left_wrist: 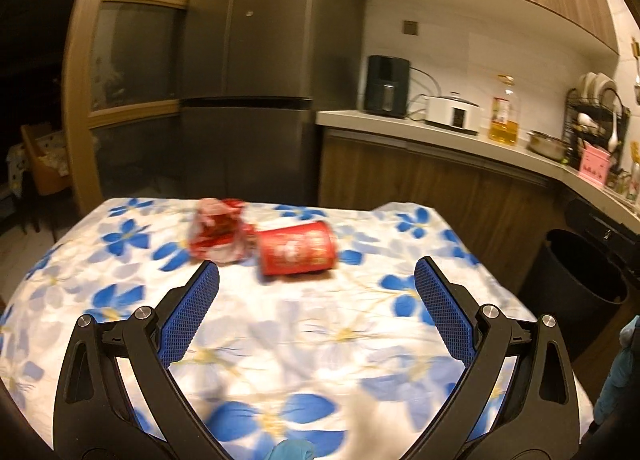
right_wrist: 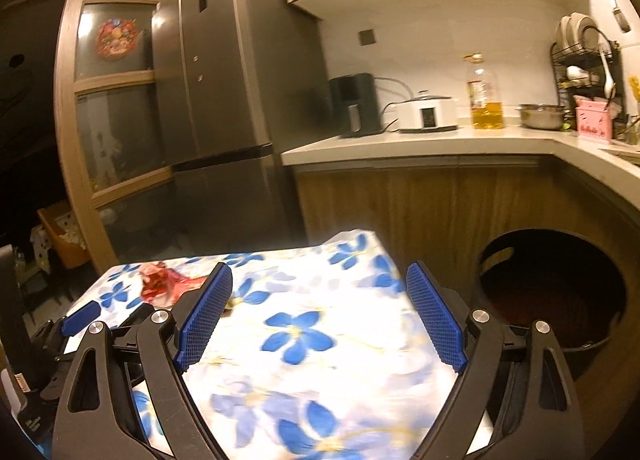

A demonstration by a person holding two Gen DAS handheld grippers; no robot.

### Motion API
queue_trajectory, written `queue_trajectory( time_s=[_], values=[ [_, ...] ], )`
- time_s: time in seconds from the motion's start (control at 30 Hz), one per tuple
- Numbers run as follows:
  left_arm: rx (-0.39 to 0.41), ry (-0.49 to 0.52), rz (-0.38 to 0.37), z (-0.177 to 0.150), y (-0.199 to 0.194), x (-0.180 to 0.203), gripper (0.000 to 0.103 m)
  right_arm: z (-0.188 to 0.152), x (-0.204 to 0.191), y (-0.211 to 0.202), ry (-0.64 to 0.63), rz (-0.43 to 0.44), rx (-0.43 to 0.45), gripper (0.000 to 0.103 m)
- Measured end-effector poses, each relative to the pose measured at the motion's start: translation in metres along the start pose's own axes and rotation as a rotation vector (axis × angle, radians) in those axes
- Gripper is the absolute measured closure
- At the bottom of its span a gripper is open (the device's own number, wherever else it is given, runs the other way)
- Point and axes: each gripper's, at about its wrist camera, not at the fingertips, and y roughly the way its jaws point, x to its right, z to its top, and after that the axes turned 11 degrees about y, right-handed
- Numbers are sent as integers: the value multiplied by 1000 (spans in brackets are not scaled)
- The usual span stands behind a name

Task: Collect trash
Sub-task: 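Move both tools back over the remaining cup and wrapper on the sheet, then grasp the red snack wrapper with the left tool while the right tool grasps the red cup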

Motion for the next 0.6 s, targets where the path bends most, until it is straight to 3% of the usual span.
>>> queue_trajectory(
  time_s=[0.37,0.6],
  values=[
    [-3,-50,123,-9,4,-77,7,-28,-64,46,-49,76,-62,10],
    [0,-79,161,-8,16,-105,7,-43,-93,87,-102,93,-97,6]
  ],
)
